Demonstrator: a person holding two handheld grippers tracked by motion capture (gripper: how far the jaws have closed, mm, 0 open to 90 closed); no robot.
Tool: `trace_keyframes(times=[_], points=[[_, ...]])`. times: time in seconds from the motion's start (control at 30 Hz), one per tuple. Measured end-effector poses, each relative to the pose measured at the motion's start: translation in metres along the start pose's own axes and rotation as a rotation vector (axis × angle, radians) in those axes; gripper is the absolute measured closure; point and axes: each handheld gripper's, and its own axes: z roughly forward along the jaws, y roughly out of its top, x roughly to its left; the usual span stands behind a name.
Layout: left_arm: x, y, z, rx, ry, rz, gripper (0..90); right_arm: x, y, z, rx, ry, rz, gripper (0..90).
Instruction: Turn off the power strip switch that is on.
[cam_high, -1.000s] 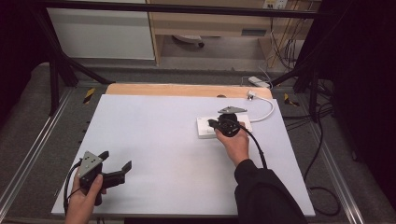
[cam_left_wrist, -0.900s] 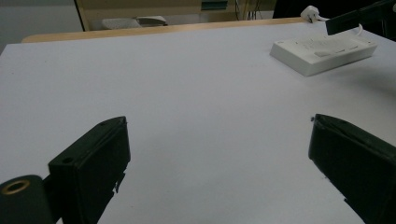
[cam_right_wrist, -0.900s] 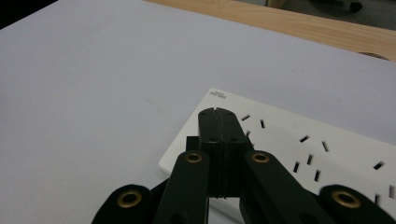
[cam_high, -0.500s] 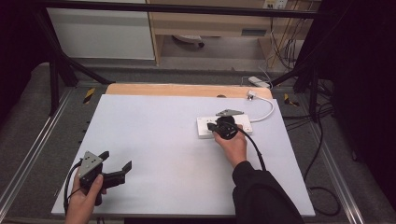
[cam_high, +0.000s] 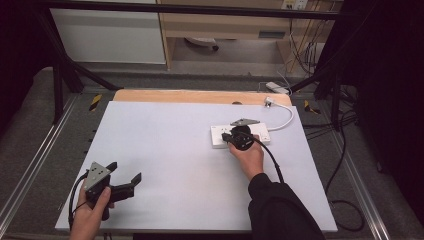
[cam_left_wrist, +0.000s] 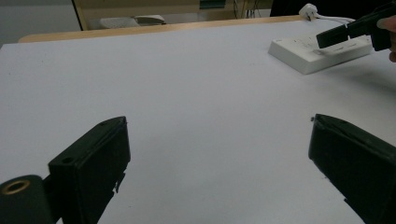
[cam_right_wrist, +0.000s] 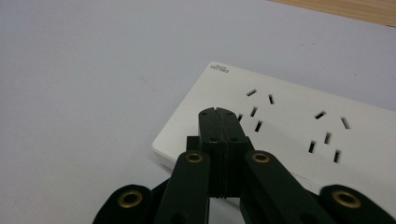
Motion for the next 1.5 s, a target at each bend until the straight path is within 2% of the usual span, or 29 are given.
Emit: trace_keyframes(times=[0.83, 1.17, 1.5], points=[[-0.0004, -0.0002, 0.0004, 0.004, -0.004, 0.007, 5.3, 0.0003, -0.002, 0.0046, 0.007, -0.002, 0.001, 90.0], [-0.0005, -0.0001, 0.0003, 0.004, -0.004, 0.012, 5.4, 0.001, -0.0019, 0.0048, 0.009, -0.005, -0.019, 90.0], [-0.0008, 0.0, 0.0005, 0.004, -0.005, 0.011, 5.4, 0.0008, -0.0033, 0.0047, 0.001, -0.004, -0.008, 90.0]])
